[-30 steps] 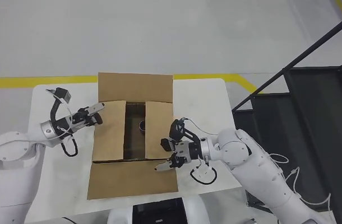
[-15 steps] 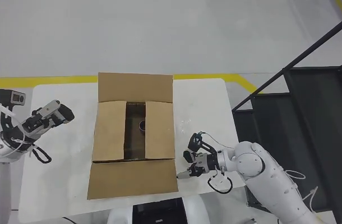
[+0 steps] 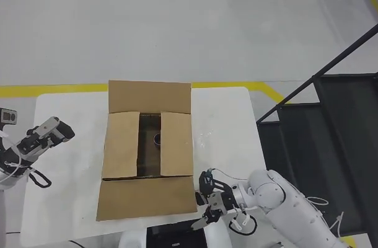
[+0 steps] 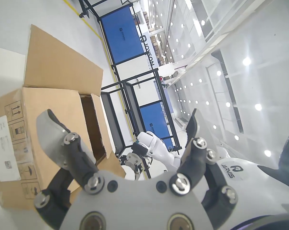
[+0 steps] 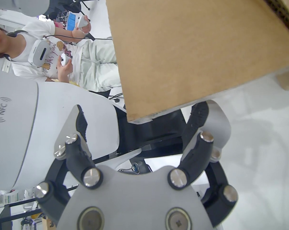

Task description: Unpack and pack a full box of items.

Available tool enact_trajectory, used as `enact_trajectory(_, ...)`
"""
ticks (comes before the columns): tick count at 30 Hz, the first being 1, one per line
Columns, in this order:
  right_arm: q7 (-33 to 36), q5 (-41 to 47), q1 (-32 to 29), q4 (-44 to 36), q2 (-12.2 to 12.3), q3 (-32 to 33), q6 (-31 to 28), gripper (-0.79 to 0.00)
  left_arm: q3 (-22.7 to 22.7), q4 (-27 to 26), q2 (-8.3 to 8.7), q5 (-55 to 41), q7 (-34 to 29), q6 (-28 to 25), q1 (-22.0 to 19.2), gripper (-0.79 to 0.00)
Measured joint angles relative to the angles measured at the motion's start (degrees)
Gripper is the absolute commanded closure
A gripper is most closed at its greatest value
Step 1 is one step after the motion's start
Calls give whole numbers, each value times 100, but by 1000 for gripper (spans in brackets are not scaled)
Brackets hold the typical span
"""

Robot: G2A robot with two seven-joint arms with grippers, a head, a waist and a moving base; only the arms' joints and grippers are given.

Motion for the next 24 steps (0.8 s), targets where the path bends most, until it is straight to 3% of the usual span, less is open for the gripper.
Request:
enact_trajectory(6, 29, 371, -32, -309, 113, 102, 7, -785, 47, 12, -3, 42, 79, -21, 72, -785)
enact_trajectory(16, -94, 1172, 419, -517, 207, -298, -101, -785, 72, -12, 5, 158, 138, 40, 154, -785)
enact_trajectory(24, -915, 1116, 843, -283, 125, -410, 83, -785, 105, -23, 17, 251, 163, 80, 132, -785)
